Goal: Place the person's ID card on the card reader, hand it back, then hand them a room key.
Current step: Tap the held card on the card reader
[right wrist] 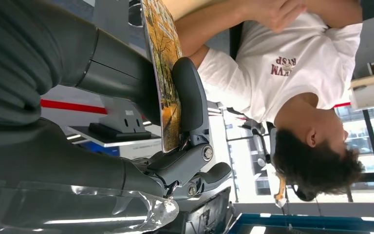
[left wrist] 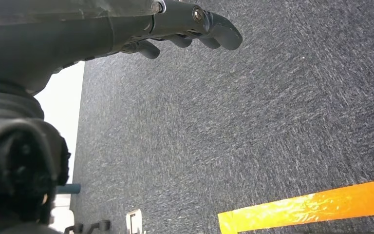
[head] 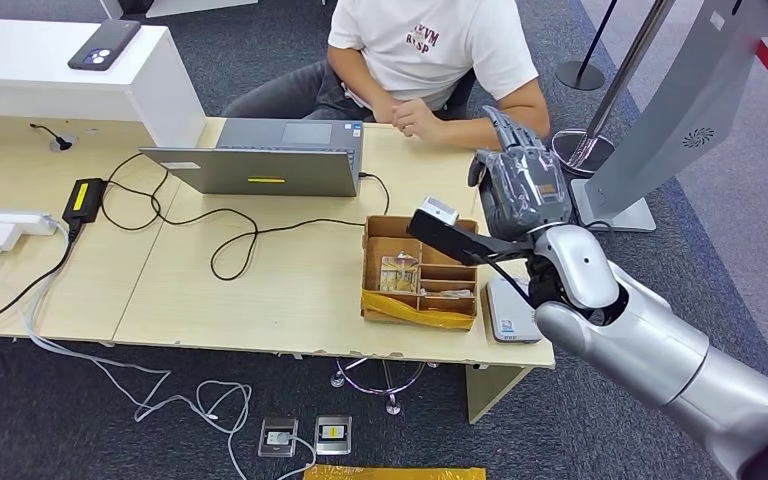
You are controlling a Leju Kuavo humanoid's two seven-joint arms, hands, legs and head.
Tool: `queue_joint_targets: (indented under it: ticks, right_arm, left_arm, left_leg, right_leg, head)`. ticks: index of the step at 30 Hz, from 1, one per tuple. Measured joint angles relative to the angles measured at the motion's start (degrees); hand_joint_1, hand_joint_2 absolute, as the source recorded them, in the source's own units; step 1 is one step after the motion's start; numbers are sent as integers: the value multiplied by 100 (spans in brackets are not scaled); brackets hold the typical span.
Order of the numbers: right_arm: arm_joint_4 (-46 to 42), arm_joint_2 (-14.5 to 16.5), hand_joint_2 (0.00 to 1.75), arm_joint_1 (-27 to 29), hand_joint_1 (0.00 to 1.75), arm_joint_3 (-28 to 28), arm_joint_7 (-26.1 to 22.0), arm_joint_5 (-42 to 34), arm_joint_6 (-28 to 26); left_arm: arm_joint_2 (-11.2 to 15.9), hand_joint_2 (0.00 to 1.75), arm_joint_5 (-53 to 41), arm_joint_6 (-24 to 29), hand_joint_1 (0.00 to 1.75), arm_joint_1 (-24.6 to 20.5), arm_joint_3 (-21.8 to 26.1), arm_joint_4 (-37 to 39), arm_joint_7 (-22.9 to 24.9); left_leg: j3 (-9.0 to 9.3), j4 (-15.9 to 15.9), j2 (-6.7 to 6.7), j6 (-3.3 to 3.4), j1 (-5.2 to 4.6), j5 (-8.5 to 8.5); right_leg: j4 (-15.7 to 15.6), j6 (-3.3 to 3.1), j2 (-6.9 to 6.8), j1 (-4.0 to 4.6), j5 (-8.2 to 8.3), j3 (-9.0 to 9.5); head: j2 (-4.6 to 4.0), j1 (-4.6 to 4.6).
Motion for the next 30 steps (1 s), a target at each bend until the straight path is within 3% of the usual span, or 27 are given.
queue_joint_targets:
  ticks: [12, 30]
  right_arm:
    - [97, -368, 175, 947, 175, -288, -11, -281, -438]
    - [97, -490, 175, 1328, 175, -626, -7, -206, -416]
  left_arm:
    - [-34, 0, -2, 82, 0, 0, 92, 0, 1]
    - [-69, 0, -4, 108, 0, -5, 139, 0, 22]
  left_leg:
    - [0, 0, 1, 0, 0, -1]
    - [-1, 0, 2, 0, 0, -1]
  right_leg:
    - [-3, 0, 1, 0, 0, 0]
    - [-3, 0, 1, 0, 0, 0]
  head:
    - [0, -1]
    - [0, 0]
